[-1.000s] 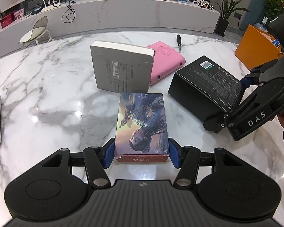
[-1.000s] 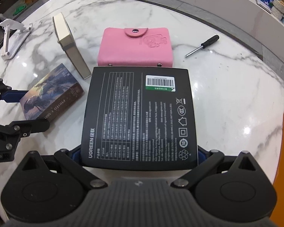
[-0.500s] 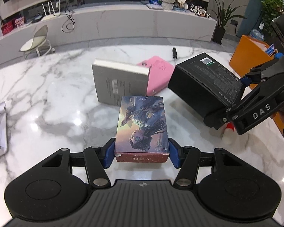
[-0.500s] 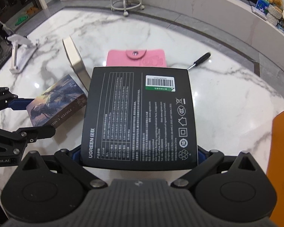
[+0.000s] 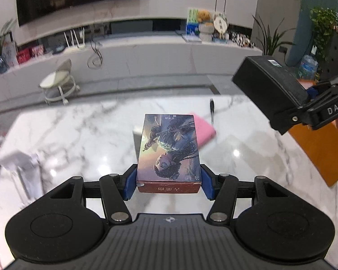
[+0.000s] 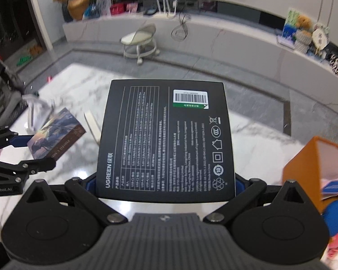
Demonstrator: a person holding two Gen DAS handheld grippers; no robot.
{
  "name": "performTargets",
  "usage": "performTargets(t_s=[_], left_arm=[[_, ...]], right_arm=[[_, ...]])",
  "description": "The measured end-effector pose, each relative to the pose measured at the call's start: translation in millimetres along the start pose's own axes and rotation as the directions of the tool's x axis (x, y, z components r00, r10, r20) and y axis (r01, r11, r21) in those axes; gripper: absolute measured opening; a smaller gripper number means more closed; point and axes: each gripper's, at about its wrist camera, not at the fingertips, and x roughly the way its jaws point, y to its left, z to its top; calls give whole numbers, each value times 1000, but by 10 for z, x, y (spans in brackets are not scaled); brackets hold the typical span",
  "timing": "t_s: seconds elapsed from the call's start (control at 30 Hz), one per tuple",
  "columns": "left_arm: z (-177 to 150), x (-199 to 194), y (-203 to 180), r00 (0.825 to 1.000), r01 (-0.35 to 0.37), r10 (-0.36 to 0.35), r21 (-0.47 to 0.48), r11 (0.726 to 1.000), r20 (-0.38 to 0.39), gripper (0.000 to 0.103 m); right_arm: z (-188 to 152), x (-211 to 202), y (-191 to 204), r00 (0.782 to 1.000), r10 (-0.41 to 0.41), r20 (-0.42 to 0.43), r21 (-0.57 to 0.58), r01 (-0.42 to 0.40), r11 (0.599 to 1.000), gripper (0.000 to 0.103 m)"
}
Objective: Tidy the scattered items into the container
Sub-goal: 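Lift the photo-card book and black box up off the table with both tools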
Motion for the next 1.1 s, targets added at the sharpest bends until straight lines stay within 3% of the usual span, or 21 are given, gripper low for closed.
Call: performTargets(t_s=[0.23, 0.43, 0.57, 0.87, 0.97, 1.1], left_arm=[[496, -463, -194, 993, -23, 17, 50, 998, 120, 66], [948, -1017, -553, 956, -11, -15, 85, 996, 292, 66], [1167, -1351, -910, 920, 10, -62, 134, 991, 388, 66], [1437, -1933, -1800, 798, 119, -259, 280, 953, 544, 66], [1476, -1940, -2098, 770, 162, -328, 329, 930, 547, 66], [1524, -1752, -2497, 758, 211, -401, 388, 897, 515, 66]], right_arm=[[177, -657, -181, 988, -28, 153, 41, 22, 999, 102], [259, -1439, -339, 938, -60, 342, 80, 35, 996, 102], [240, -2036, -427, 880, -108, 464, 89, 74, 993, 102], [-168, -3359, -731, 681, -231, 695, 190, 137, 972, 102], [-292, -3558, -809, 634, -270, 725, 218, 161, 963, 102], [-452, -3644, -1011, 607, -301, 735, 244, 177, 953, 102]])
